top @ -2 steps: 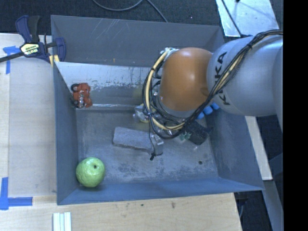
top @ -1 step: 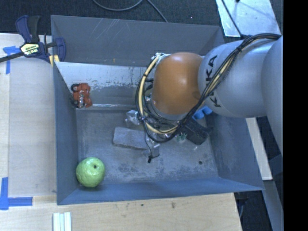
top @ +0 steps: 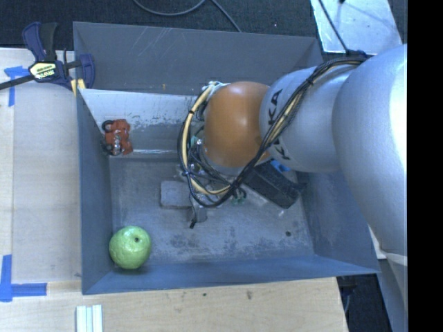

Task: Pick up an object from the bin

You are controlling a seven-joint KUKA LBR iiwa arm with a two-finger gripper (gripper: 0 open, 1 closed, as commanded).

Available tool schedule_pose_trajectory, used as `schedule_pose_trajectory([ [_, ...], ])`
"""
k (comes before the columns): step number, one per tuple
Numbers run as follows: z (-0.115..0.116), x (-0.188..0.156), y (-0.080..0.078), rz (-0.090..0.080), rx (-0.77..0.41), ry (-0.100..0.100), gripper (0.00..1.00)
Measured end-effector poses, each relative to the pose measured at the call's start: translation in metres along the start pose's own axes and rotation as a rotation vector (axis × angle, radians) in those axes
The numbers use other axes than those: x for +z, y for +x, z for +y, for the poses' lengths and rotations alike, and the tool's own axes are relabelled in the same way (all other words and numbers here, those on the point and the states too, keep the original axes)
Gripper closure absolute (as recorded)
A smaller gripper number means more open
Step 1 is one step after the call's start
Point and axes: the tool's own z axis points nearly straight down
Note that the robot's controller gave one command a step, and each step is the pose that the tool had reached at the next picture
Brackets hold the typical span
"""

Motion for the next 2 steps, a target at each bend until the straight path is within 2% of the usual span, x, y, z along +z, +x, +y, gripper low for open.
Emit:
schedule_pose_trajectory([
  [2,0.0000,-0.0001,0.0000,0.000,0.001,0.000,1.00],
])
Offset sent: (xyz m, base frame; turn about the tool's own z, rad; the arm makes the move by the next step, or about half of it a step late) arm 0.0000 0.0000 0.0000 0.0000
